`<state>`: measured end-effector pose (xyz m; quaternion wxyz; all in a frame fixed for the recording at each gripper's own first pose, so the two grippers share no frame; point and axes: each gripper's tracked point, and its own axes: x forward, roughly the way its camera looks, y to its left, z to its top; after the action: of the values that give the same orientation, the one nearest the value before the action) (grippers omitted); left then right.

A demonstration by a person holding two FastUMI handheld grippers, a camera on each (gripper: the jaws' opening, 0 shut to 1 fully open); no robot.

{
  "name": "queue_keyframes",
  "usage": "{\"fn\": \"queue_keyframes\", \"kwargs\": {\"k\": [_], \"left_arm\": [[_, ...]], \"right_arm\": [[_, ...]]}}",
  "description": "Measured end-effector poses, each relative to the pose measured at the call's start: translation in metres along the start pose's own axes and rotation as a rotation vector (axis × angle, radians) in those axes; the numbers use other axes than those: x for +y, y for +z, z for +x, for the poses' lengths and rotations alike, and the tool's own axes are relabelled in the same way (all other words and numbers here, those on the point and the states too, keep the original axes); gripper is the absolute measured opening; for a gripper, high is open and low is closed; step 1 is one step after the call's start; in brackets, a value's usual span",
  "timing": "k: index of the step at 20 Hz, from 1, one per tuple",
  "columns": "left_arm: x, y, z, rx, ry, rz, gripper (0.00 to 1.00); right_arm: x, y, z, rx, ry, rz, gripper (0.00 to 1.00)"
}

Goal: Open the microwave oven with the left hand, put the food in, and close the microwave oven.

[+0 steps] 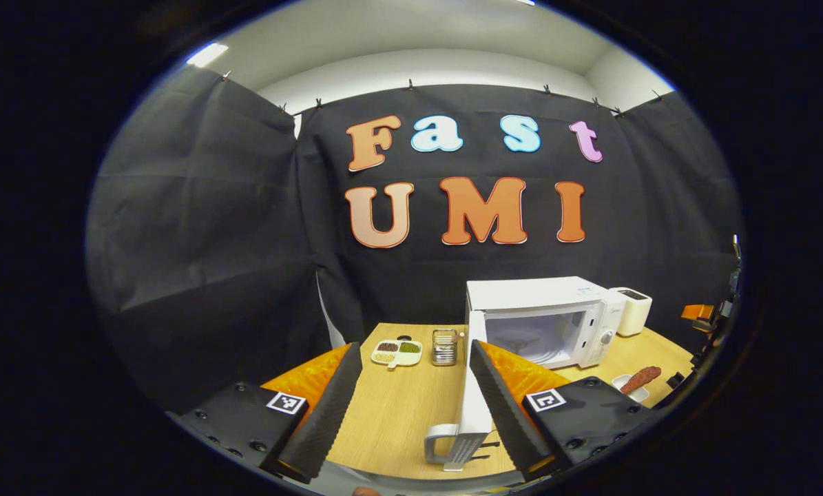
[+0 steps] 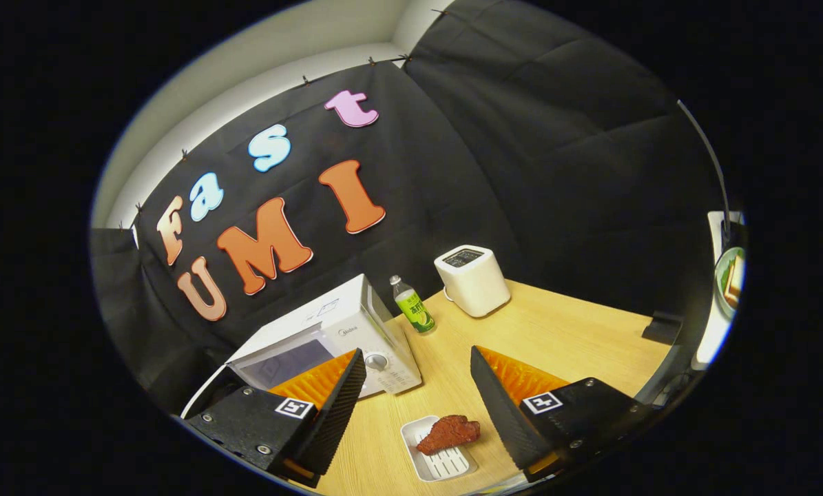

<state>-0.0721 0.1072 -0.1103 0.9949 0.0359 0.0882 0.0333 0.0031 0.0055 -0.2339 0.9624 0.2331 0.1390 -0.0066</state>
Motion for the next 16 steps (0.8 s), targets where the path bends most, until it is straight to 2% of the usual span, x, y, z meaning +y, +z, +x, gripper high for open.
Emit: {"fn": "queue_keyframes", "kwargs": {"k": [1, 2, 3, 6, 7, 10, 11, 12, 13, 14, 16], "left_arm": [[-0.002, 0.007, 0.002, -0.011, 0.001, -0.004, 0.95], [-0.003, 0.013, 0.006, -0.026, 0.009, -0.003, 0.95], [-0.002, 0.017, 0.010, -0.035, 0.016, 0.002, 1.00], [-0.014, 0.026, 0.018, -0.051, 0.012, 0.000, 1.00], [-0.017, 0.030, 0.019, -0.054, 0.013, -0.009, 0.95], [-0.029, 0.036, 0.024, -0.059, 0.009, -0.036, 1.00], [-0.032, 0.035, 0.026, -0.055, 0.011, -0.029, 1.00], [-0.033, 0.036, 0.027, -0.051, 0.018, -0.016, 0.95], [-0.032, 0.035, 0.026, -0.051, 0.028, -0.002, 1.00], [-0.033, 0.037, 0.025, -0.053, 0.037, 0.011, 0.96], [-0.039, 0.037, 0.024, -0.047, 0.046, 0.027, 1.00]], "right_arm": [[-0.005, -0.010, 0.003, 0.020, 0.001, 0.022, 0.95], [-0.010, -0.017, 0.006, 0.036, 0.001, 0.044, 0.95], [-0.015, -0.024, 0.009, 0.051, 0.002, 0.070, 0.95], [-0.032, -0.048, 0.019, 0.110, -0.003, 0.150, 0.95], [-0.039, -0.055, 0.021, 0.127, -0.012, 0.172, 0.95], [-0.054, -0.076, 0.030, 0.185, -0.028, 0.238, 0.95], [-0.057, -0.084, 0.032, 0.208, -0.030, 0.251, 0.95], [-0.060, -0.092, 0.035, 0.231, -0.032, 0.259, 0.95], [-0.061, -0.099, 0.036, 0.250, -0.032, 0.265, 0.95], [-0.062, -0.105, 0.036, 0.269, -0.024, 0.272, 0.95], [-0.064, -0.118, 0.037, 0.306, -0.016, 0.289, 0.94]]}}
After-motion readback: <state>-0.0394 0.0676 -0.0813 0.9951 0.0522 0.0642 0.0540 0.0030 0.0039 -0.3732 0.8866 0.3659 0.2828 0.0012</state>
